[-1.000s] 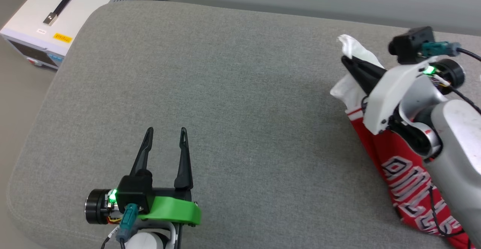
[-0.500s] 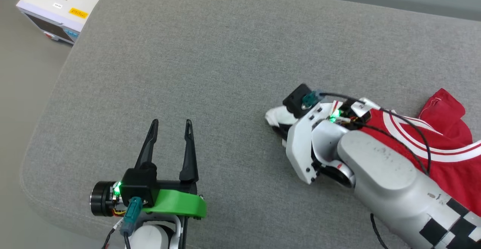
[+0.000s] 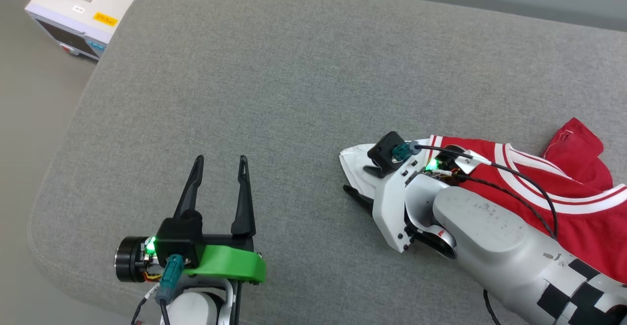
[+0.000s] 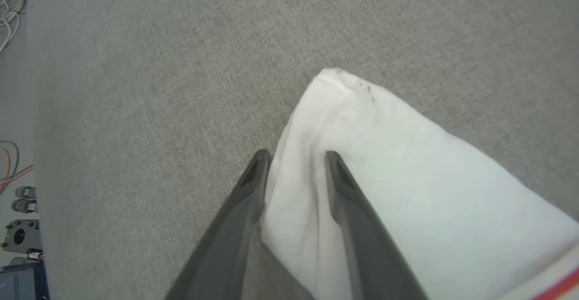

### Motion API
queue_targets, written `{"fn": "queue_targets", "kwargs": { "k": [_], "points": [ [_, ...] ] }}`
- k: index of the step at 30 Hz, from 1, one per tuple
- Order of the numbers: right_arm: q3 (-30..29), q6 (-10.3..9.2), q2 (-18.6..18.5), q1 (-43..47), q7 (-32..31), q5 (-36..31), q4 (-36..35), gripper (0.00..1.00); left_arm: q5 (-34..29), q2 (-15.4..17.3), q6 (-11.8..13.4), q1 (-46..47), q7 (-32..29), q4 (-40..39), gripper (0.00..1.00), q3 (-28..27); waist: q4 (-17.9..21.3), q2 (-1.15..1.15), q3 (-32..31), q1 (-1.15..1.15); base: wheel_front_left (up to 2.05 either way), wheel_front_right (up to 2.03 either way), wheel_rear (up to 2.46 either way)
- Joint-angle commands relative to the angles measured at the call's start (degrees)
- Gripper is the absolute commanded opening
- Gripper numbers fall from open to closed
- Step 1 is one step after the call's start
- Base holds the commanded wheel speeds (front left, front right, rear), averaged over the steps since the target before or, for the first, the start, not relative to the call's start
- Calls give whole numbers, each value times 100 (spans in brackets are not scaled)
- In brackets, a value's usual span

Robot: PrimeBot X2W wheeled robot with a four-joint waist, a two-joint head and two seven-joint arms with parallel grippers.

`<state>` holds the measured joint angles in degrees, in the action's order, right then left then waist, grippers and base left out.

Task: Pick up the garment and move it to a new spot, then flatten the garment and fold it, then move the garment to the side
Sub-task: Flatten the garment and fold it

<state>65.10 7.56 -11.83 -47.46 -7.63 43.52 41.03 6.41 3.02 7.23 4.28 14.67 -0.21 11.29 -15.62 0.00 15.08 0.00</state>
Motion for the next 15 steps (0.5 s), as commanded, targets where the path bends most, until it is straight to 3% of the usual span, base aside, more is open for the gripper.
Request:
{"fn": "queue_targets", "kwargs": {
  "k": [1, 8, 15],
  "points": [
    [-69, -8, -61, 25, 334, -44, 13, 100, -55, -14, -31, 7, 33, 17, 100, -55, 135, 0, -202, 0, 0, 0, 0],
    [-851, -8, -438, 329, 1803, -273, -474, 100, -231, -11, -224, -109, 33, -7, 100, -279, 463, 0, -604, 0, 0, 0, 0],
    [-2540, -8, -764, 1169, 2236, -1057, -1137, 100, -299, 87, -472, 92, 33, -71, 100, -545, 778, 0, -802, 0, 0, 0, 0]
  ]
}}
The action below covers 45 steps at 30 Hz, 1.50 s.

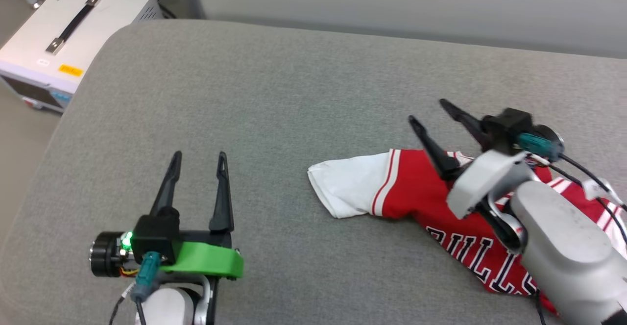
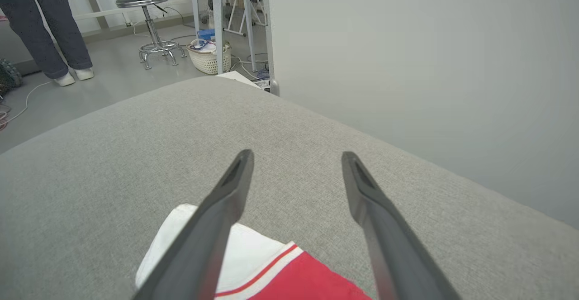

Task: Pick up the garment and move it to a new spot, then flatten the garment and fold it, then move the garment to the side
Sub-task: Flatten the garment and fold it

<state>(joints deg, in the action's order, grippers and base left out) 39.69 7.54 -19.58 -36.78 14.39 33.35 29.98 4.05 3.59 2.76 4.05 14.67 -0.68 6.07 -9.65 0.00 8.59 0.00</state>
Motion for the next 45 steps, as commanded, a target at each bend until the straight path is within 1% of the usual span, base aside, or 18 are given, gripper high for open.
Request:
{"fn": "queue_targets", "kwargs": {
  "k": [1, 2, 5, 9, 11, 14, 17, 20, 22, 25, 27, 30, 32, 36, 40, 45],
  "points": [
    [-345, -5, 15, 305, 46, -218, -189, 100, -60, 60, -81, 176, 33, -27, 100, -65, 227, 0, -171, 0, 0, 0, 0],
    [-615, -5, 32, 481, 51, -364, -323, 100, -53, 87, -129, 233, 33, -29, 100, -103, 265, 0, -185, 0, 0, 0, 0],
    [-1586, -5, 169, 1102, 58, -997, -930, 100, 11, 204, -375, 471, 33, 27, 100, -204, 395, 0, -198, 0, 0, 0, 0],
    [-2707, -5, 543, 1948, 59, -1649, -1724, 100, 91, 428, -733, 922, 33, 283, 100, -211, 518, 0, -163, 0, 0, 0, 0],
    [-3176, -5, 742, 2311, 60, -1935, -2079, 100, 152, 564, -852, 1201, 33, 495, 100, -150, 577, 0, -134, 0, 0, 0, 0],
    [-3712, -5, 1023, 2747, 60, -2205, -2480, 100, 261, 830, -963, 1642, 13, 897, 100, 40, 677, 0, -85, 0, 0, 0, 0],
    [-4051, -5, 1222, 3087, 60, -2409, -2713, 100, 606, 1101, -1014, 2173, -449, 1258, 100, 373, 776, 0, -12, 0, 0, 0, 0],
    [-4198, -5, 1334, 3269, 60, -2493, -2821, 100, 1246, 1405, -1021, 2619, -1294, 1375, 100, 1034, 862, 0, 53, 0, 0, 0, 0],
    [-4258, -5, 1384, 3327, 53, -2542, -2863, 100, 1810, 1663, -1022, 2922, -1936, 1384, 100, 1438, 927, 0, 119, 0, 0, 0, 0],
    [-4298, -5, 1439, 3330, 50, -2581, -2892, 100, 2552, 2128, -1023, 3367, -3107, 1390, 100, 2182, 1012, 0, 214, 0, 0, 0, 0],
    [-4301, -5, 1466, 3313, 47, -2601, -2913, 100, 3017, 2339, -1024, 3628, -3730, 1337, 100, 2601, 1053, 0, 284, 0, 0, 0, 0],
    [-4280, -5, 1499, 3249, 37, -2633, -2922, 100, 3543, 2597, -1024, 4000, -4457, 1319, 100, 3207, 1129, 0, 399, 0, 0, 0, 0],
    [-4265, -5, 1511, 3190, 35, -2638, -2909, 100, 3846, 2683, -1024, 4205, -4799, 1367, 100, 3552, 1178, 0, 477, 0, 0, 0, 0],
    [-4203, -5, 1529, 3057, 35, -2670, -2882, 100, 4207, 2822, -1024, 4571, -5223, 1578, 100, 4277, 1297, 0, 646, 0, 0, 0, 0],
    [-4144, -5, 1539, 2927, 38, -2679, -2841, 100, 4454, 2894, -1024, 4811, -5357, 1900, 100, 4893, 1426, 0, 801, 0, 0, 0, 0],
    [-4145, -5, 1549, 2818, 44, -2671, -2792, 100, 4644, 2978, -1025, 4907, -5323, 2283, 100, 5556, 1552, 0, 970, 0, 0, 0, 0]
  ]
}}
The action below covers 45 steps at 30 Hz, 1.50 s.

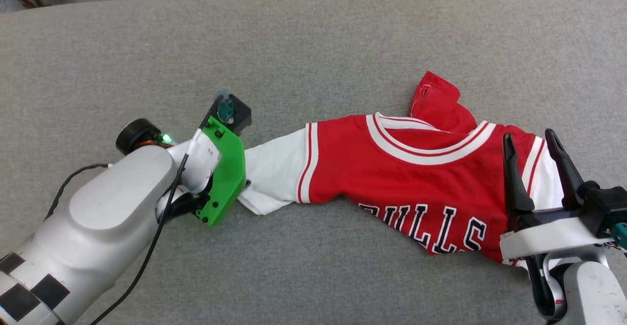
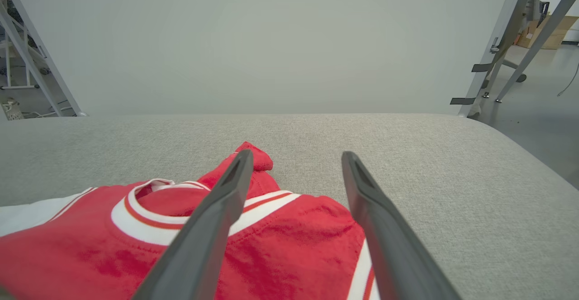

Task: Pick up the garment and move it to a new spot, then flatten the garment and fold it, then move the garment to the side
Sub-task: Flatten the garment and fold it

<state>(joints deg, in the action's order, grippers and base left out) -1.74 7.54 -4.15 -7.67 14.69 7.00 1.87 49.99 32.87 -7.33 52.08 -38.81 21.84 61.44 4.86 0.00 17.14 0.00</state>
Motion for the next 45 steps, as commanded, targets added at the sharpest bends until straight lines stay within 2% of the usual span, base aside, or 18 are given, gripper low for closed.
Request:
{"fn": "queue_targets", "kwargs": {
  "k": [1, 8, 9, 10, 15, 19, 22, 28, 32, 38, 45],
  "points": [
    [-7, -5, 9, -111, 15, -40, 26, 100, 78, 65, -15, 111, 62, 133, 100, 143, 120, 0, 146, 0, 0, 0, 0],
    [-18, -5, 29, -171, 22, -51, 74, 100, 356, -14, -15, 95, 516, 563, 100, 704, 139, 0, 224, 0, 0, 0, 0],
    [-28, -5, 31, -172, 23, -52, 84, 100, 359, -27, -15, 120, 678, 589, 35, 758, 124, 0, 215, 0, 0, 0, 0],
    [-32, -5, 32, -168, 24, -53, 94, 100, 343, -38, -15, 139, 829, 616, 0, 795, 106, 0, 195, 0, 0, 0, 0],
    [-73, -5, 17, -122, 26, -57, 131, 100, 404, -113, -15, 219, 1826, 697, 0, 771, -5, 0, -2, 0, 0, 0, 0],
    [-226, -5, -6, 4, 28, -63, 109, 100, 362, 40, -15, 305, 2369, 482, 0, 729, -151, 0, -165, 0, 0, 0, 0],
    [-330, -5, -6, 98, 29, -76, 82, 100, 358, 267, -4, 351, 2572, 352, 0, 622, -244, 0, -251, 0, 0, 0, 0],
    [-410, -5, -1, 148, 29, -88, 43, 100, 391, 796, 212, 357, 2707, 308, 0, 410, -296, 0, -274, 0, 0, 0, 0],
    [-454, -5, -9, 115, 30, -98, 46, 100, 499, 937, 349, 261, 2758, 464, 0, 314, -262, 0, -207, 0, 0, 0, 0],
    [-488, -5, 2, 54, 30, -95, 144, 100, 704, 861, 419, -10, 2795, 1096, 0, 298, -113, 0, -56, 0, 0, 0, 0],
    [-532, -5, 6, 26, 30, -117, 266, 100, 852, 518, 331, -173, 2846, 1954, 0, 342, -22, 0, 29, 0, 0, 0, 0]
  ]
}}
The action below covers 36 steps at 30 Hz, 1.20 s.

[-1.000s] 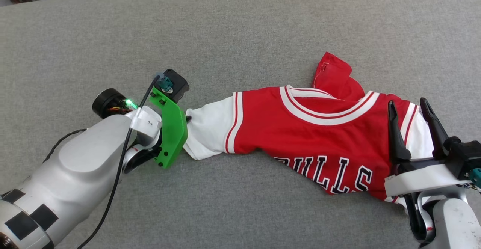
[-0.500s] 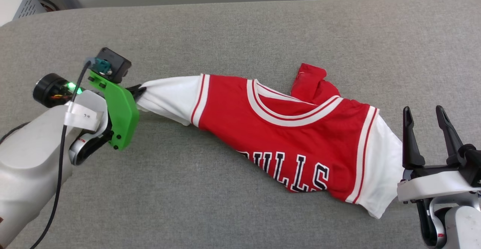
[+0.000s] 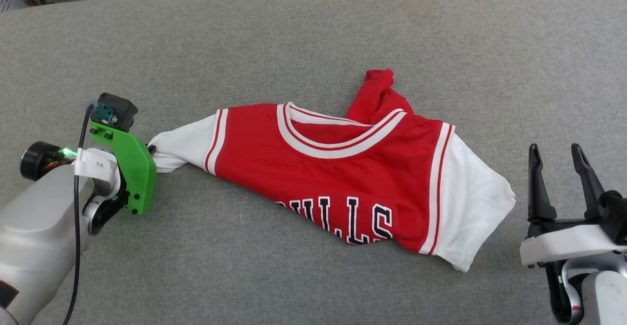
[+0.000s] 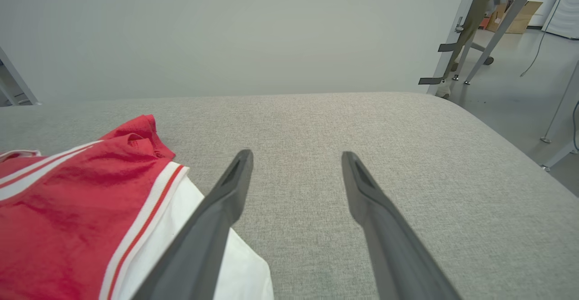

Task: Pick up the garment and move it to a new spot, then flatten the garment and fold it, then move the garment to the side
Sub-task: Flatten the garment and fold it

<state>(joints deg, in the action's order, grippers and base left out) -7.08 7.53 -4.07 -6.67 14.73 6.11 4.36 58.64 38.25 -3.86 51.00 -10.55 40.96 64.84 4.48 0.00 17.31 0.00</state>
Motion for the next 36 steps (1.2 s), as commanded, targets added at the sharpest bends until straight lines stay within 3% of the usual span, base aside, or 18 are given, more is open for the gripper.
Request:
{"fn": "queue_targets", "kwargs": {
  "k": [1, 2, 3, 8, 11, 12, 15, 19, 25, 30, 31, 36],
  "points": [
    [4, -4, -3, -77, 27, -29, 36, 100, -2, -88, -32, -70, 90, 157, 36, -7, 19, 0, 5, 0, 0, 0, 0],
    [10, -4, -6, -77, 27, -26, 55, 100, -22, -138, -45, -69, 169, 236, 74, -2, 20, 0, -12, 0, 0, 0, 0],
    [13, -4, -17, -76, 25, -17, 75, 100, -70, -196, -60, -67, 301, 324, 100, 11, 13, 0, -42, 0, 0, 0, 0],
    [68, -4, -185, -93, -89, 62, 25, 100, -388, -347, 89, 4, 1392, 508, 100, -66, -32, 0, -265, 0, 0, 0, 0],
    [139, -4, -413, -96, -284, 158, -82, 100, -509, -385, 363, -93, 2248, 460, 100, -241, -79, 0, -443, 0, 0, 0, 0],
    [206, -4, -605, -93, -472, 223, -194, 100, -582, -376, 566, -201, 2466, 331, 100, -381, -121, 0, -547, 0, 0, 0, 0],
    [345, -4, -905, -88, -853, 346, -419, 100, -802, -325, 930, -403, 2546, -105, 100, -706, -194, 0, -676, 0, 0, 0, 0],
    [681, -4, -1492, -123, -1612, 661, -694, 100, -1459, -201, 1600, -1067, 2552, -1350, 100, -1599, -314, 0, -783, 0, 0, 0, 0],
    [1362, -4, -2406, -297, -2944, 1283, -849, 100, -2550, -327, 2381, -2331, 2554, -2893, 100, -2813, -468, 0, -840, 0, 0, 0, 0],
    [1918, -4, -2988, -457, -3964, 1917, -776, 100, -3292, -669, 2593, -3208, 2554, -3604, 100, -3491, -616, 0, -832, 0, 0, 0, 0],
    [2283, -4, -3315, -578, -4539, 2328, -627, 100, -3597, -940, 2567, -3630, 2554, -3843, 100, -3813, -716, 0, -791, 0, 0, 0, 0],
    [2704, -4, -3588, -819, -5055, 2724, -262, 100, -3973, -1344, 2373, -4026, 2555, -3964, 100, -4157, -881, 0, -654, 0, 0, 0, 0]
  ]
}}
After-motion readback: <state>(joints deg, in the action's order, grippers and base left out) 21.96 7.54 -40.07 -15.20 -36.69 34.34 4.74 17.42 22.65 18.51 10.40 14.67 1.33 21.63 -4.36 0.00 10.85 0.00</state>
